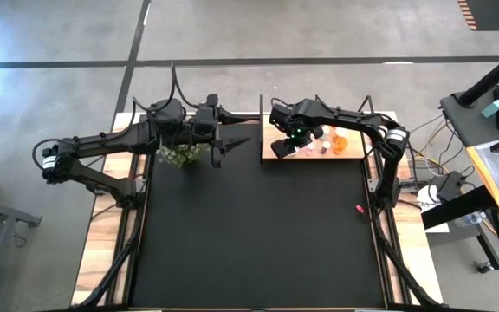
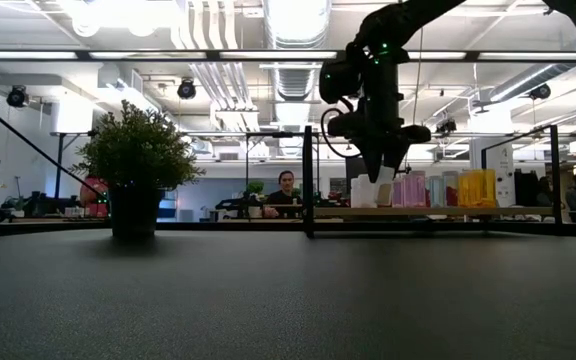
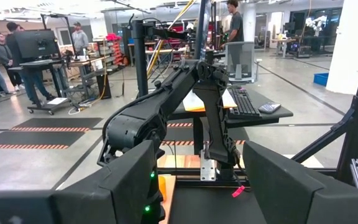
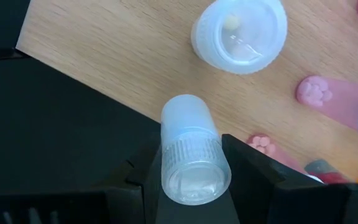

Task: Pick and place medicine bottles onto shelf by color
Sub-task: Put the white pill bottle on the shelf aligned with the other white pill bottles, then return to Home Position

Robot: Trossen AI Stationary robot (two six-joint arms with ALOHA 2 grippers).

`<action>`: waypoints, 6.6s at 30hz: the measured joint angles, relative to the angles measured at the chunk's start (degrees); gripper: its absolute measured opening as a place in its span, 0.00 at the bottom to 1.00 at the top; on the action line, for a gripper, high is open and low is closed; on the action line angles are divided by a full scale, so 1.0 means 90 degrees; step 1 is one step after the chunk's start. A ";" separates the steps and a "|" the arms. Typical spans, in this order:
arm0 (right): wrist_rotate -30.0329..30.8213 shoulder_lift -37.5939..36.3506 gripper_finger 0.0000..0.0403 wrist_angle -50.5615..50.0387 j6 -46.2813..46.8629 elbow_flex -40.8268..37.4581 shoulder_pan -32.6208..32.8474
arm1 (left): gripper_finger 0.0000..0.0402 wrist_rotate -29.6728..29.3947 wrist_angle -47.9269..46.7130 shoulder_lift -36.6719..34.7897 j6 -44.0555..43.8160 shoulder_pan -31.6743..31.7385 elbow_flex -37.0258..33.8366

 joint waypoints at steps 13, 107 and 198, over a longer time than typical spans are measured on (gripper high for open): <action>0.0056 0.0000 0.34 0.0152 -0.0248 -0.0048 0.0000 | 0.58 0.0000 0.0000 0.0000 -0.0017 0.0000 0.0000; 0.1734 -0.5585 0.51 0.8434 -0.1486 -0.6305 0.2993 | 0.58 -0.0983 0.2424 -0.4675 -0.1724 0.0651 -0.5762; 0.2221 -0.7210 0.51 1.2290 -0.0214 -0.9814 0.3677 | 0.58 -0.0194 0.4060 -0.5472 -0.2392 0.0651 -0.7909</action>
